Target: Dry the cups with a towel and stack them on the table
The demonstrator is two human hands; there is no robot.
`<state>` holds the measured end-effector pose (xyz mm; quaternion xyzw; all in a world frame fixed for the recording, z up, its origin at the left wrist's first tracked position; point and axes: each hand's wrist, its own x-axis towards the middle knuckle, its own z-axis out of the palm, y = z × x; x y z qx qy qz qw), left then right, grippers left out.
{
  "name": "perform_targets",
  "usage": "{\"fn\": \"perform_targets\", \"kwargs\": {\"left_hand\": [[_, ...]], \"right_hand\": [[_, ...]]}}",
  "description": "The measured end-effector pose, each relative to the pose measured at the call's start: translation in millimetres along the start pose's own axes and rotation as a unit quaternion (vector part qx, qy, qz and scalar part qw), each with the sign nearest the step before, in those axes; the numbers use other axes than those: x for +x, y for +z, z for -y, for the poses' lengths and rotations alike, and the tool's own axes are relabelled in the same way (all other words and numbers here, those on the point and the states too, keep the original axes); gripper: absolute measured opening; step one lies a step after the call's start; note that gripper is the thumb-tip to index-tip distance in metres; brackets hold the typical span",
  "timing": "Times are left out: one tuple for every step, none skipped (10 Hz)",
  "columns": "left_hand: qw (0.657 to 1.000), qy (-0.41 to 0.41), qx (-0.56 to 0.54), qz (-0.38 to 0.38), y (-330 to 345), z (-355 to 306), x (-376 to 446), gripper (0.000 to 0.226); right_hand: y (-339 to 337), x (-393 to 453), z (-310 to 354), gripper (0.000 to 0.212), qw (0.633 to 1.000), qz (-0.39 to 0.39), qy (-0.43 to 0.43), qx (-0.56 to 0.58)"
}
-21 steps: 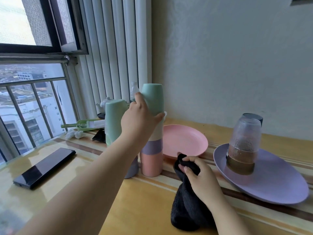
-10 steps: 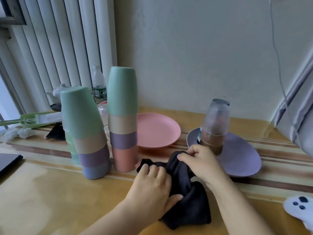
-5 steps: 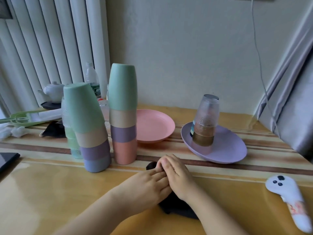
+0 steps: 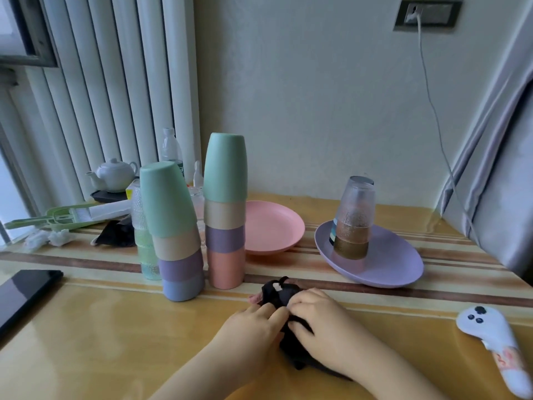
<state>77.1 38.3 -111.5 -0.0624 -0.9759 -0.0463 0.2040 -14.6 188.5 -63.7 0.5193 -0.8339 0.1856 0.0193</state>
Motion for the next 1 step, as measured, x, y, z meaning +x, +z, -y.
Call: {"fn": "perform_targets", "kwargs": {"left_hand": [[1.0, 0.006, 0.017, 0.014, -10.1, 3.2, -8.5, 0.026]], "right_hand": [[-58.1, -22.5, 7.5, 0.022, 0.983, -0.097, 0.059, 0.144]]}}
